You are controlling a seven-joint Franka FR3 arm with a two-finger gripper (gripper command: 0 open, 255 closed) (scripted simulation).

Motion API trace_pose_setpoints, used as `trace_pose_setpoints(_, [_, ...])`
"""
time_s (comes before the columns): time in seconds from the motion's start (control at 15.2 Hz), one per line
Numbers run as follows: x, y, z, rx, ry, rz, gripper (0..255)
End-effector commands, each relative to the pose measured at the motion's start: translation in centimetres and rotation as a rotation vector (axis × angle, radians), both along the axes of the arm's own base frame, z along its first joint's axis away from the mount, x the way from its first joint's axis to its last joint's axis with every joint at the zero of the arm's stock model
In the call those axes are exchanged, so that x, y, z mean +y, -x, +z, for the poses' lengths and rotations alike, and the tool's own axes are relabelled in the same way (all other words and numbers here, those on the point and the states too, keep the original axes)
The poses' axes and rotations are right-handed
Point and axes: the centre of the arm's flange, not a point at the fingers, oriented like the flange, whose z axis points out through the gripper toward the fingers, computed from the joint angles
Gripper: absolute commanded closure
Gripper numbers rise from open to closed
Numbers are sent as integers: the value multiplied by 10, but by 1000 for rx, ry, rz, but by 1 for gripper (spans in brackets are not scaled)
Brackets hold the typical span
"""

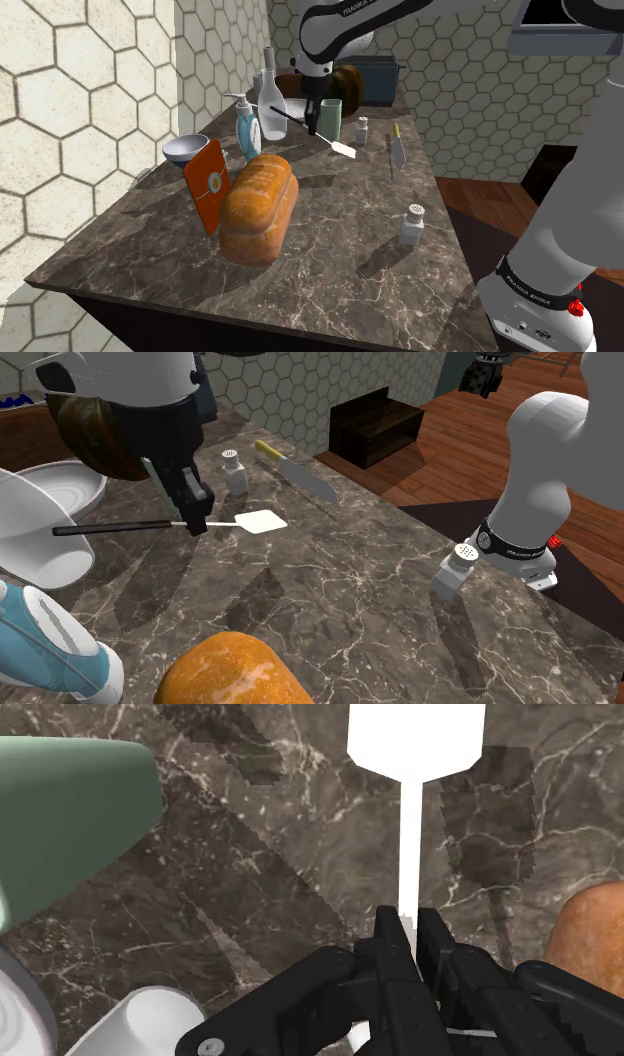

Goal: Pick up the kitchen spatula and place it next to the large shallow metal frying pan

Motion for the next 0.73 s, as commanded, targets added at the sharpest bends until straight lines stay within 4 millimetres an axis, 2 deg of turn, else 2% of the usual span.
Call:
trace_pose_setpoints(0.0, [-23, -12, 1, 0, 0, 1, 255])
trace_pose_setpoints(0.66, [-140, -72, 1, 0, 0, 1, 255])
